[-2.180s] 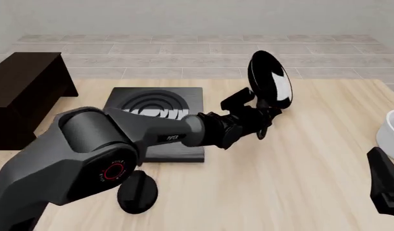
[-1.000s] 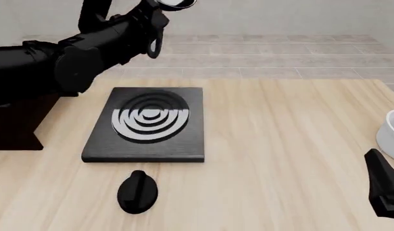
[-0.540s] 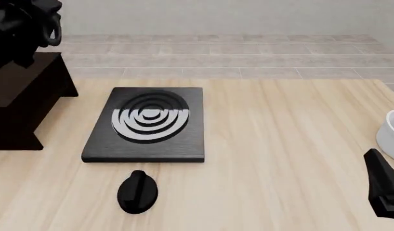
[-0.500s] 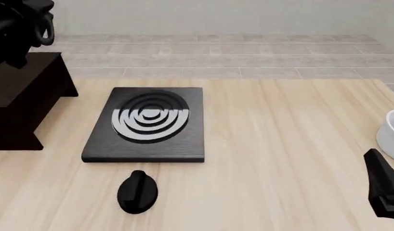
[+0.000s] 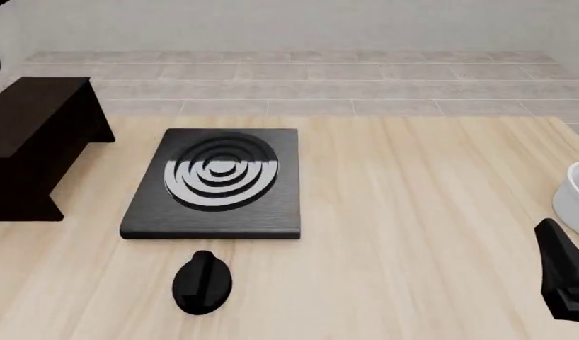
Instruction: Put the frying pan on top of the cabinet.
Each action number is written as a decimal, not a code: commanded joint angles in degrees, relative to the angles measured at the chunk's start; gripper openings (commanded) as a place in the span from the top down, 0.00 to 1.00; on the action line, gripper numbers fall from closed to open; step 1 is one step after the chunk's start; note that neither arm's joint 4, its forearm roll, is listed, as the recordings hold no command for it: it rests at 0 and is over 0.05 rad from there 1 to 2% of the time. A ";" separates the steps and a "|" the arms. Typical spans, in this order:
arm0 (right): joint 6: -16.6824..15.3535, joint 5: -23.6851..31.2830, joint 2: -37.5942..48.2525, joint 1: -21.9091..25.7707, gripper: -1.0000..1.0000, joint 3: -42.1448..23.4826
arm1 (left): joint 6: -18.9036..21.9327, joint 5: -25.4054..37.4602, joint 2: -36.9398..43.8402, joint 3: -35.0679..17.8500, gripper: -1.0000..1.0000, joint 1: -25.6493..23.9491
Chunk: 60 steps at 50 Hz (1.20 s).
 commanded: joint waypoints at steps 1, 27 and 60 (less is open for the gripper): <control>0.01 -0.01 0.00 0.01 0.00 0.00 | -3.02 -0.99 -2.61 1.23 1.00 2.01; -0.18 0.05 0.00 0.18 0.00 0.00 | -8.73 -4.53 -1.54 6.87 1.00 1.43; -0.31 0.20 0.00 0.26 0.00 0.00 | -12.05 -9.95 1.76 11.43 1.00 3.82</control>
